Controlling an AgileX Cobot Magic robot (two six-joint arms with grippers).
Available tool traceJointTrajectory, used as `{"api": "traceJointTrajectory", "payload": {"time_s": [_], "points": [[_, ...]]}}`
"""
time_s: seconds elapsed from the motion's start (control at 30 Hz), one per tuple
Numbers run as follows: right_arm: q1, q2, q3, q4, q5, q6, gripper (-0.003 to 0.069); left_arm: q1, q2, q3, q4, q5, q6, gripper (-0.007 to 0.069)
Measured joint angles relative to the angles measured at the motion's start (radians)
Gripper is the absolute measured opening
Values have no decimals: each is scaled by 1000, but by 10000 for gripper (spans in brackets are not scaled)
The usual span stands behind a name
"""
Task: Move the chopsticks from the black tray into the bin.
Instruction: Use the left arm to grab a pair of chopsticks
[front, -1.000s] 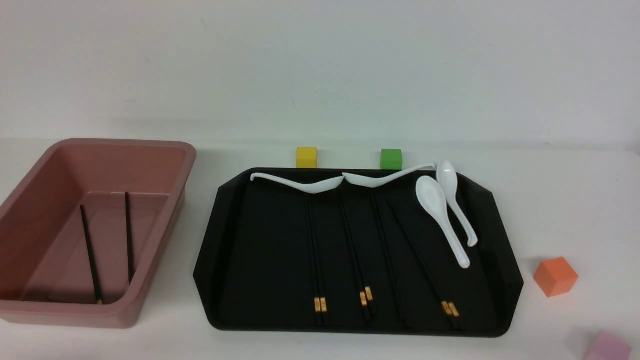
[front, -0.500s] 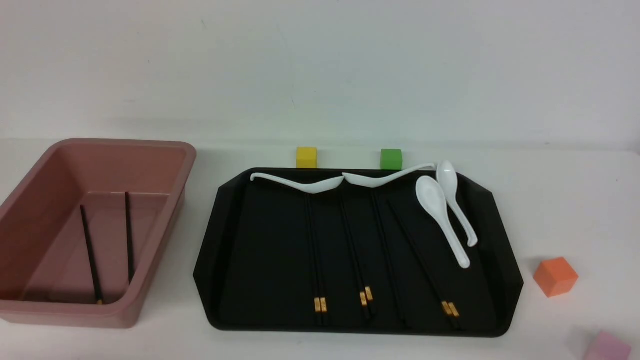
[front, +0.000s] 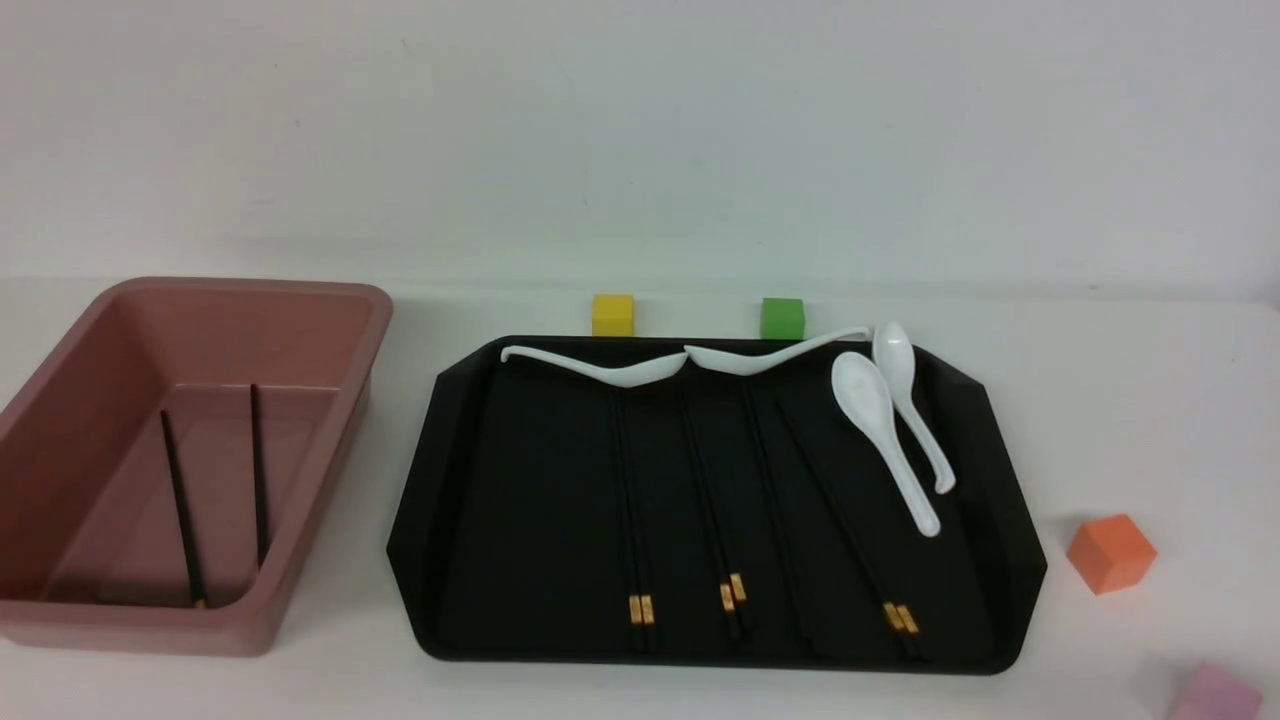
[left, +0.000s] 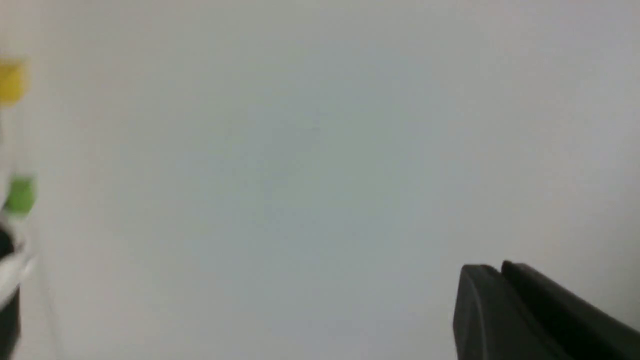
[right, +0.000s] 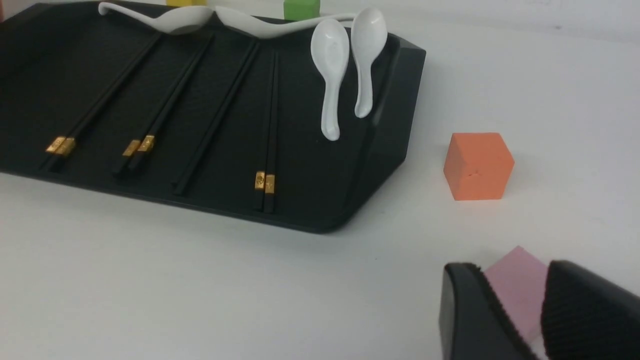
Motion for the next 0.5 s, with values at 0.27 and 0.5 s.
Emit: {"api": "traceJointTrajectory", "payload": {"time_s": [0.27, 0.5], "points": [[0, 0, 0, 1, 0, 0, 240, 0, 628, -401, 305, 557, 289, -13], [0, 0, 0, -2, 0, 0, 240, -11, 1277, -796, 751, 1053, 196, -13]]}}
